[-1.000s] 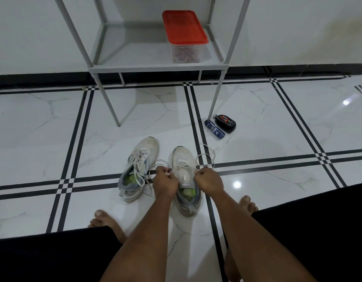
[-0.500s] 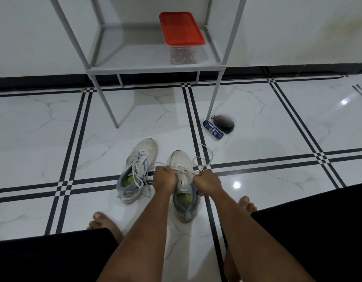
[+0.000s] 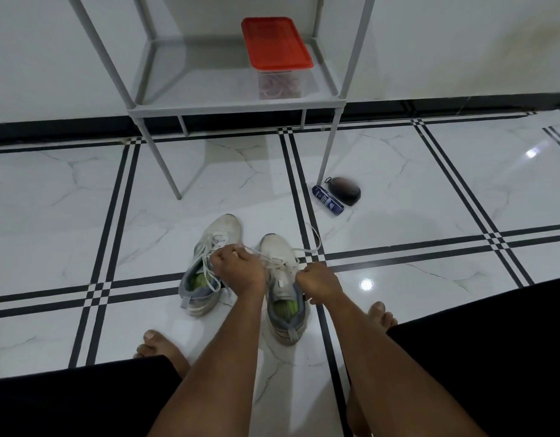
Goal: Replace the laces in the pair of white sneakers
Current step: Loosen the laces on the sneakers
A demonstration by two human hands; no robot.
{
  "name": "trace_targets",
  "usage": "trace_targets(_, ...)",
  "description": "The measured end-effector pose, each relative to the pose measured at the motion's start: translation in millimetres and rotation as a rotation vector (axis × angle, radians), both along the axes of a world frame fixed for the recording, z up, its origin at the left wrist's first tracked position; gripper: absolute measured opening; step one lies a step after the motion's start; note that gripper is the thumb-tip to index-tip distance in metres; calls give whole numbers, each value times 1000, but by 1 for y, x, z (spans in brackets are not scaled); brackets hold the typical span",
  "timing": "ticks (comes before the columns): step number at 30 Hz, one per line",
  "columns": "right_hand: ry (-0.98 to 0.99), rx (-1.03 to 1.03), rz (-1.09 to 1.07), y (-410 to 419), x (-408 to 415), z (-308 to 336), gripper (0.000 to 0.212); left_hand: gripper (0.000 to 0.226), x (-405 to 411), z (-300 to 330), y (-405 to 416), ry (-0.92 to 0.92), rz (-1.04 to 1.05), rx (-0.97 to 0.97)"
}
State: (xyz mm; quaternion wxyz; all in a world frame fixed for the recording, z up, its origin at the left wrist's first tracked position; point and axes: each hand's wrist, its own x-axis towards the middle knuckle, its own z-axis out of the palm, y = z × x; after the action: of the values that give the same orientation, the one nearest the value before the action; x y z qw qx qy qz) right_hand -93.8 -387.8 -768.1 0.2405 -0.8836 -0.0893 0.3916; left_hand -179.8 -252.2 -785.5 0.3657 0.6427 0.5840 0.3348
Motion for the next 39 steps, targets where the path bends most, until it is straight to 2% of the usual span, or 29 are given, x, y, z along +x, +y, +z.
trace_targets(1, 4, -2, -6, 0, 0, 0, 25, 20, 0, 6, 2, 5, 52, 43)
trace_targets(2, 7, -2, -12, 0, 0, 1, 26, 25, -2, 9, 3, 30, -6, 120)
trace_targets(4, 6, -1, -8, 1, -1, 2, 29, 39, -3, 3, -1, 192, -331, 235)
trace_targets(7, -1, 3, -2, 1, -2, 3, 30, 39, -2, -14, -13, 619, -848, 287)
trace_targets(9, -5, 3, 4, -1, -1, 0, 27, 33, -3, -22, -20, 723, -949, 336)
trace_targets(13, 5, -5, 2, -3, 2, -6, 27, 28, -1, -13, -12, 520, -709, 410)
trace_targets(16, 10, 3, 4, -3, 1, -6, 26, 19, 8, 13, 7, 199, -161, 259)
trace_targets(17, 9, 6, 0, -3, 1, -6, 25, 17, 9, 19, 13, 132, -7, 230)
trace_targets(18, 7, 9, -5, -3, 1, -5, 25, 17, 9, 23, 16, 130, 54, 240)
trace_targets(19, 5, 14, -10, -3, 0, -4, 26, 19, 8, 21, 15, 171, -2, 282)
trace_targets(20, 7, 20, -13, -3, -1, -3, 27, 23, 7, 17, 12, 240, -144, 318)
trace_targets(24, 15, 43, -17, -2, -2, 0, 41, 40, 2, -8, -16, 676, -829, 319)
trace_targets(26, 11, 44, -17, -3, -2, -2, 40, 37, -2, -19, -21, 811, -942, 345)
trace_targets(28, 21, 43, -23, -3, -2, -2, 38, 31, -4, -22, -18, 731, -896, 384)
trace_targets(30, 34, 40, -27, -4, -1, -3, 31, 21, -3, -18, -13, 519, -748, 391)
trace_targets(33, 39, 30, -29, -5, -1, -5, 27, 14, 8, 6, 8, 106, -199, 198)
trace_targets(34, 34, 31, -32, -5, -1, -6, 27, 16, 11, 15, 17, 21, -21, 151)
trace_targets(36, 26, 34, -31, -5, -1, -9, 26, 23, 14, 27, 30, 39, 133, 162)
trace_targets(37, 23, 33, -28, -5, -1, -8, 25, 30, 14, 27, 31, 103, 93, 194)
trace_targets(39, 25, 31, -23, -4, 0, -8, 25, 51, 10, 20, 23, 252, -114, 237)
